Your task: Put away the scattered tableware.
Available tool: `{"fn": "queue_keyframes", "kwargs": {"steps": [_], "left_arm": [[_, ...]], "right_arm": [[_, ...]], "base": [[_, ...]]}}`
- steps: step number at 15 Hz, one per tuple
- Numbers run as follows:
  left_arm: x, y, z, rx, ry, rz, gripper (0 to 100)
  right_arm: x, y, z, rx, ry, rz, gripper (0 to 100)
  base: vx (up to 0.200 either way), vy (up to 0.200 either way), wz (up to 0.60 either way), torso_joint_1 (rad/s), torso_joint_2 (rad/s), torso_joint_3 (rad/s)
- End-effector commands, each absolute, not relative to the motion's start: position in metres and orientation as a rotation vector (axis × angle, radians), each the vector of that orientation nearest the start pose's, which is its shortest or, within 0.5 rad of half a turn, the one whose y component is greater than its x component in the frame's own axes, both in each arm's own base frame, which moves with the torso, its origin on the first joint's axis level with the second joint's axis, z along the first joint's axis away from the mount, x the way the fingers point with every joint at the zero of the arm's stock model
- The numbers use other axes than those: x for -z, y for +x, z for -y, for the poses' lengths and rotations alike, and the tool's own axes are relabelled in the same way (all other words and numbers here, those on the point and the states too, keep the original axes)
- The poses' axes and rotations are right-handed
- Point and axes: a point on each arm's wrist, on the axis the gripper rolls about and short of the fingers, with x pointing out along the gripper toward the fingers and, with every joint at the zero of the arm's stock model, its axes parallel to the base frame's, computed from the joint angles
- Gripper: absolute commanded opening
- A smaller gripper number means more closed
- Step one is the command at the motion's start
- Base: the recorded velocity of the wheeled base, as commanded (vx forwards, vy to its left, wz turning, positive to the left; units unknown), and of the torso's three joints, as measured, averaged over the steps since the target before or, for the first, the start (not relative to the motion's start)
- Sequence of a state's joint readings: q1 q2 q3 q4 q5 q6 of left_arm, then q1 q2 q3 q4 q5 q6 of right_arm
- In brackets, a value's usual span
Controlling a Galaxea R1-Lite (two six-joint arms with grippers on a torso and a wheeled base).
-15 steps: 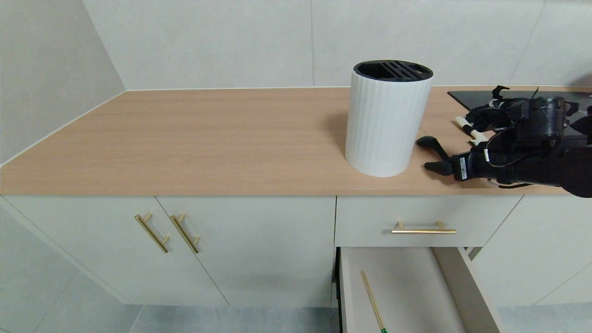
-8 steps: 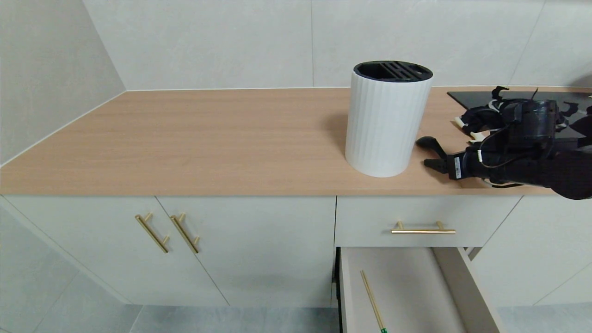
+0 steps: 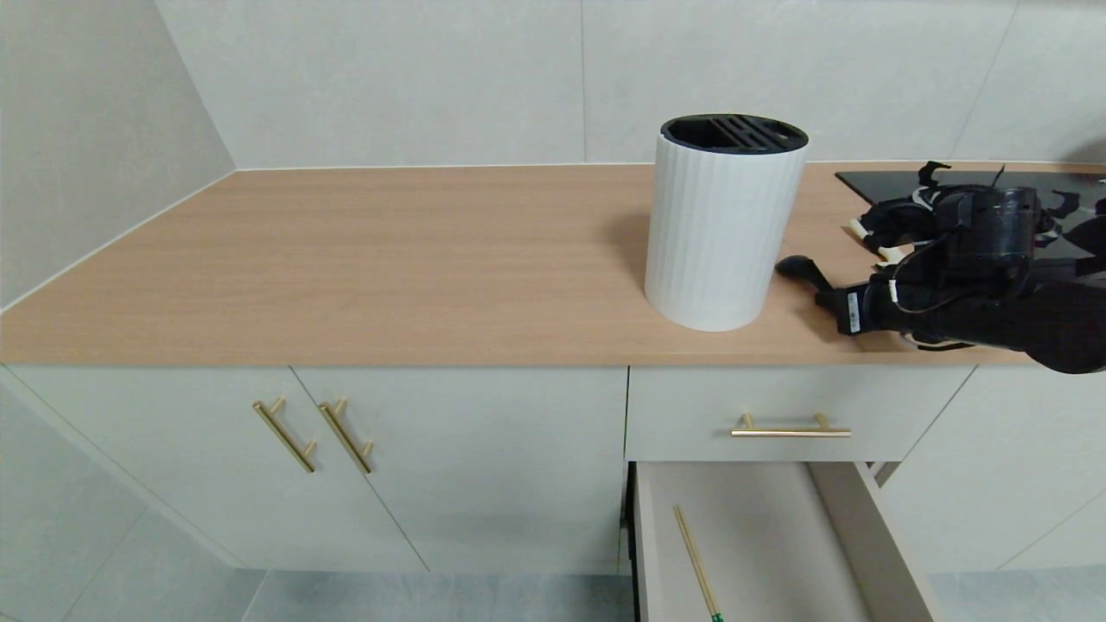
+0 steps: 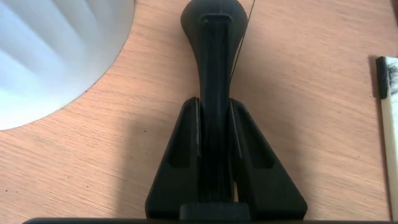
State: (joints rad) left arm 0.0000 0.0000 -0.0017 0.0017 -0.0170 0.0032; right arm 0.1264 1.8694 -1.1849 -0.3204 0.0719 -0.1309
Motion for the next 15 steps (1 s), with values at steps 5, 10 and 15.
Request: {"fn": "queue_keyframes", "kwargs": {"steps": [5, 10, 15], "left_arm": [[-0.076, -0.023, 0.000, 0.017, 0.003, -0.002, 100], [-0.076, -0.023, 0.000, 0.017, 0.003, -0.002, 100], [-0.076, -0.023, 0.000, 0.017, 0.003, -0.002, 100]], "right_arm": [[-0.233, 0.297, -0.052, -0.227, -0.046, -0.290, 0], [-0.237, 0.211, -0.042, -0.265, -0.012, -0.251, 0], [-0.210, 0.160, -0.044, -0.348, -0.049, -0.285, 0]], "base": [[0.000, 0.000, 0.00, 0.000, 0.00, 0.000], [0.000, 0.000, 0.00, 0.000, 0.00, 0.000], [0.000, 0.000, 0.00, 0.000, 0.00, 0.000]]}}
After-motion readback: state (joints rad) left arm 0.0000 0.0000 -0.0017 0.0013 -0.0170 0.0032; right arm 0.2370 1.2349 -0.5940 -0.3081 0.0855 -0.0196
